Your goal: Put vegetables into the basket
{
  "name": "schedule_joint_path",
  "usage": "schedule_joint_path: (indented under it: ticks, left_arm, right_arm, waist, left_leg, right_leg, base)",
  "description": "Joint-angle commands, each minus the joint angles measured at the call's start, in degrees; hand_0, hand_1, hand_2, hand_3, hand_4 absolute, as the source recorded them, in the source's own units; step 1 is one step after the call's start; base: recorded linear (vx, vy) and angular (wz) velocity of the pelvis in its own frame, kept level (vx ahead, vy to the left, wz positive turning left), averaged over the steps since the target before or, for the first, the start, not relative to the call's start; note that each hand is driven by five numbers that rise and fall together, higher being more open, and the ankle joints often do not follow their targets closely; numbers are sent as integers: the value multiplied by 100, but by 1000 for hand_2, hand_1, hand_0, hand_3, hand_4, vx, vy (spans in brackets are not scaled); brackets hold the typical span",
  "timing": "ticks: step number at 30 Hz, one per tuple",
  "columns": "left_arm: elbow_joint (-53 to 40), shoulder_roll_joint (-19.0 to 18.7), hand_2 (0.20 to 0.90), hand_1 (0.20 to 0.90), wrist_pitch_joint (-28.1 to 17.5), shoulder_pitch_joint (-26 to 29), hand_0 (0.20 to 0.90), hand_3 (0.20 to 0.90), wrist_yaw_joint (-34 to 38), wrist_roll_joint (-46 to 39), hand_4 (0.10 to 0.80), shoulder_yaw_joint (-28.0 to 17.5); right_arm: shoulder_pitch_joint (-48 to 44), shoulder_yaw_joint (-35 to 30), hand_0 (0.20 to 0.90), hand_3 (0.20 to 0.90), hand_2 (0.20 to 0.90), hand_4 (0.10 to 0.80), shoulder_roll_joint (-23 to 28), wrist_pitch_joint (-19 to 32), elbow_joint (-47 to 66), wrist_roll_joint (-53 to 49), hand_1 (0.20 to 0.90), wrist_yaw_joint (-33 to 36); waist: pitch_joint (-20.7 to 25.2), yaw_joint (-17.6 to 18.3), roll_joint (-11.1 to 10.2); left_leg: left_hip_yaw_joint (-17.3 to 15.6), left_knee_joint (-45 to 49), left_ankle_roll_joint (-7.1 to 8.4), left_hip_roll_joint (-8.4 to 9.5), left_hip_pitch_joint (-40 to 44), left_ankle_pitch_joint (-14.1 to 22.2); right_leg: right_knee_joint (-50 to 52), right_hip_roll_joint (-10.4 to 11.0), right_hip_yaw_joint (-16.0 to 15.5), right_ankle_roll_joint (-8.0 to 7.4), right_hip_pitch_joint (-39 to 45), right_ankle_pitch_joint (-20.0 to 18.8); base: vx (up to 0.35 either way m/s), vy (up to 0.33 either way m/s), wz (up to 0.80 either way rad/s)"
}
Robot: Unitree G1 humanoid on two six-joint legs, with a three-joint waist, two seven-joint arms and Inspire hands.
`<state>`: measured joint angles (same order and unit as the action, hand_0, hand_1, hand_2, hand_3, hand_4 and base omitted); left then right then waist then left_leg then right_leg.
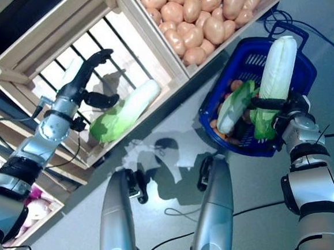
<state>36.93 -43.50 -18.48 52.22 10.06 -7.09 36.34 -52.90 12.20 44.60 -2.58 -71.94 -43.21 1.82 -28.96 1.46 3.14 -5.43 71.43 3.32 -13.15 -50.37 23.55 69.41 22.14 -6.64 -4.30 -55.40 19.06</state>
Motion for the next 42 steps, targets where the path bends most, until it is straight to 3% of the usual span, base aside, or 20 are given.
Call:
schedule_joint_path:
  ticks: [1, 5, 10, 14, 22, 28, 36, 42]
  left_arm:
    - [-241, -370, 900, 900, -461, 810, 900, 900, 48, -579, 800, -134]
    - [-214, -366, 900, 900, -535, 849, 900, 900, -188, -851, 800, -61]
    - [-205, -177, 900, 900, -370, 755, 900, 900, -861, -1946, 800, -232]
    - [-127, -84, 900, 900, -331, 779, 900, 900, -838, -1870, 800, -211]
    - [328, 162, 900, 900, 402, 754, 900, 900, -1375, -2678, 800, -148]
    - [591, 306, 900, 900, 482, 698, 900, 900, -1239, -2327, 800, -36]
    - [1015, 471, 900, 900, 565, 1023, 900, 900, -660, -1201, 800, 367]
    - [1592, 1070, 900, 900, 908, 1251, 900, 900, -539, -974, 800, 652]
  right_arm:
    - [-409, 145, 900, 900, 900, 800, 497, 391, -69, -317, 900, 49]
    - [-387, 124, 900, 900, 900, 800, 499, 380, -96, -308, 900, -14]
    - [-392, 79, 900, 900, 900, 800, 474, 359, -168, -238, 900, -4]
    - [-475, 142, 900, 900, 900, 800, 450, 314, -137, -195, 900, 35]
    - [-614, 294, 900, 900, 900, 800, 379, 393, -92, -94, 900, -27]
    - [-614, 339, 900, 900, 900, 800, 320, 431, -40, -256, 900, -49]
    - [-513, 275, 900, 900, 900, 800, 164, 530, 23, -477, 900, -49]
    - [-576, 342, 900, 900, 900, 800, 15, 761, -7, -559, 900, -38]
  waist:
    - [395, -32, 38]
    - [402, -18, 17]
    - [376, 0, 18]
    - [354, 27, 21]
    - [286, 73, -9]
    - [238, 100, -36]
    - [135, 194, -103]
    - [60, 280, -230]
  left_leg:
    - [112, -488, 460, -230, 93, 97]
    - [150, -468, 463, -270, 82, 97]
    - [164, -466, 443, -283, 107, 97]
    - [155, -491, 428, -300, 83, 66]
    - [93, -621, 415, -358, 126, 8]
    - [74, -627, 413, -399, 116, 17]
    - [74, -486, 424, -457, -40, 79]
    - [100, -240, 418, -518, -262, 172]
  right_leg:
    - [-208, 281, 167, -378, 522, 178]
    - [-232, 261, 193, -398, 528, 162]
    - [-240, 213, 235, -415, 536, 153]
    - [-260, 188, 261, -425, 508, 118]
    - [-445, 172, 274, -469, 555, -5]
    - [-507, 171, 266, -485, 554, -53]
    - [-445, 164, 327, -529, 413, -77]
    - [-313, 149, 384, -549, 230, -70]
  base:
    - [0, 0, 0]
    - [0, 0, 0]
    - [0, 0, 0]
    - [-6, 9, 0]
    - [-4, 13, -4]
    - [-3, 6, -2]
    - [-11, 5, -2]
    - [-13, -2, 1]
